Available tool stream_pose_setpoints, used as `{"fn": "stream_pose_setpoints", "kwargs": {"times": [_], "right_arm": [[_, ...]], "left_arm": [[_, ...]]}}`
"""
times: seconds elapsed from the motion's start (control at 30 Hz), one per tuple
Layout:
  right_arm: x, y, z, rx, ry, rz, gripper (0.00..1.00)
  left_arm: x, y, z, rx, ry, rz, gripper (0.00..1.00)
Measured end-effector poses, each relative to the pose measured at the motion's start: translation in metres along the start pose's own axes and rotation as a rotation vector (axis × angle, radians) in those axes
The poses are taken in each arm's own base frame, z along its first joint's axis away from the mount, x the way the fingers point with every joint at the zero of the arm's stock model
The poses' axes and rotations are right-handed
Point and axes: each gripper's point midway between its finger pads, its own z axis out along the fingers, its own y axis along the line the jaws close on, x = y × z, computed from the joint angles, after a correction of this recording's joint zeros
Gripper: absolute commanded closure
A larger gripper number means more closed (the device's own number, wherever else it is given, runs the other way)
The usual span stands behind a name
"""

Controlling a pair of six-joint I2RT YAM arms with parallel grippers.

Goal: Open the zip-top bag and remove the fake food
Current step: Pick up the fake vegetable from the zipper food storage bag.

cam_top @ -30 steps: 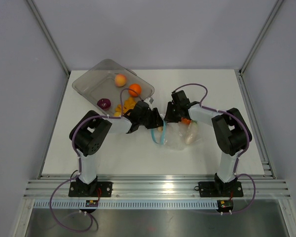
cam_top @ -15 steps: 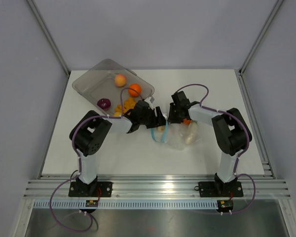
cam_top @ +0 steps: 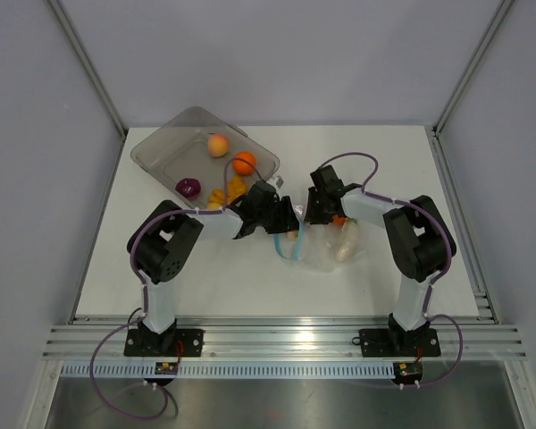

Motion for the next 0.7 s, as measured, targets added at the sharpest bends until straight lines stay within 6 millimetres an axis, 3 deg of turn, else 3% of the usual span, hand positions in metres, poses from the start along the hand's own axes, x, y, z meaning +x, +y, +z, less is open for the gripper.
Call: {"fn": "stream_pose_setpoints", "kwargs": {"times": [0.1, 0.33, 0.7], "right_arm": [[-0.001, -0.001, 0.000, 0.005, -0.004, 0.000, 0.70], [-0.004, -0.005, 0.000, 0.022, -0.017, 0.017, 0.72], [-0.009, -0.017, -0.003, 0.037, -0.027, 0.069, 0.72]], "left_arm": [[0.001, 0.001, 0.000, -0.006, 0.007, 0.004, 0.59], [0.002, 0.001, -0.001, -0.009, 0.012, 0.005, 0.60], [0.006, 0.011, -0.028, -0.113, 0.054, 0.061, 0.60]]}}
